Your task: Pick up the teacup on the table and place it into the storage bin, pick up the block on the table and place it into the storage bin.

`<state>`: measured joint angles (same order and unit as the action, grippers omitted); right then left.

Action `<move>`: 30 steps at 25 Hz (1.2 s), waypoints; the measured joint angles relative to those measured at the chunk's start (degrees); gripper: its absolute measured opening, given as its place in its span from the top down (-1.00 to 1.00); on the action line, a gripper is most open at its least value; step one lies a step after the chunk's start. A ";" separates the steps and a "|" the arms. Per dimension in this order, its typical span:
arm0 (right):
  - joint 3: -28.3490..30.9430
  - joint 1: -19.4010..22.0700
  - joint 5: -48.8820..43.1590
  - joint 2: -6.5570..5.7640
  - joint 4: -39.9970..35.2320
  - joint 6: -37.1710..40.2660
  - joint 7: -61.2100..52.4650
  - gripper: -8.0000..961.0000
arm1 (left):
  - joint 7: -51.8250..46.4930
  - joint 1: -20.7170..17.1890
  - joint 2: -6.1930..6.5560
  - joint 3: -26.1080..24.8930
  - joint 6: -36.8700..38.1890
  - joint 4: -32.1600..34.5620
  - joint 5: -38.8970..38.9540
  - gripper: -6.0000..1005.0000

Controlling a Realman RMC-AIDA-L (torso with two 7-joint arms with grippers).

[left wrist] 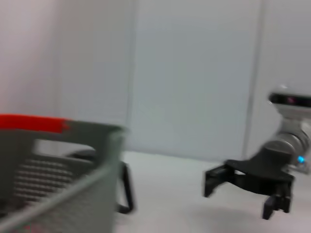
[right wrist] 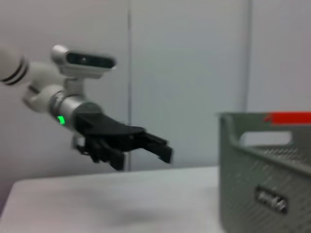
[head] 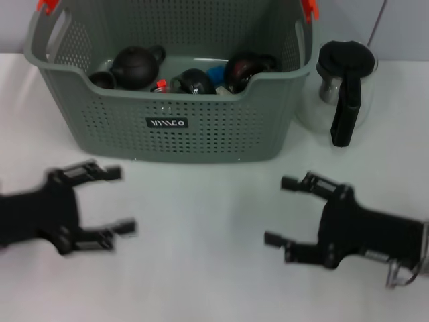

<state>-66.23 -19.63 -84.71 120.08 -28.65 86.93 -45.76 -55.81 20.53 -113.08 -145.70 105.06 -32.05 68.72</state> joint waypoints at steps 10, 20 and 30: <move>-1.89 -3.05 -0.21 0.15 8.11 -1.33 3.80 -0.93 | 3.39 1.39 -5.49 4.36 -3.73 -0.31 -8.63 -0.74; -1.98 -3.60 -0.14 -0.02 8.46 -1.77 3.92 -0.93 | 3.09 1.98 -5.42 3.94 -3.02 -0.49 -8.53 -0.74; -1.97 -3.64 -0.10 -0.03 8.56 -1.83 3.94 -0.93 | 2.81 2.73 -5.46 3.83 -3.63 -0.56 -8.55 -0.74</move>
<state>-68.20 -23.27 -84.81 120.05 -20.09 85.10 -41.82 -53.00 23.26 -118.54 -141.87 101.43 -32.61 60.16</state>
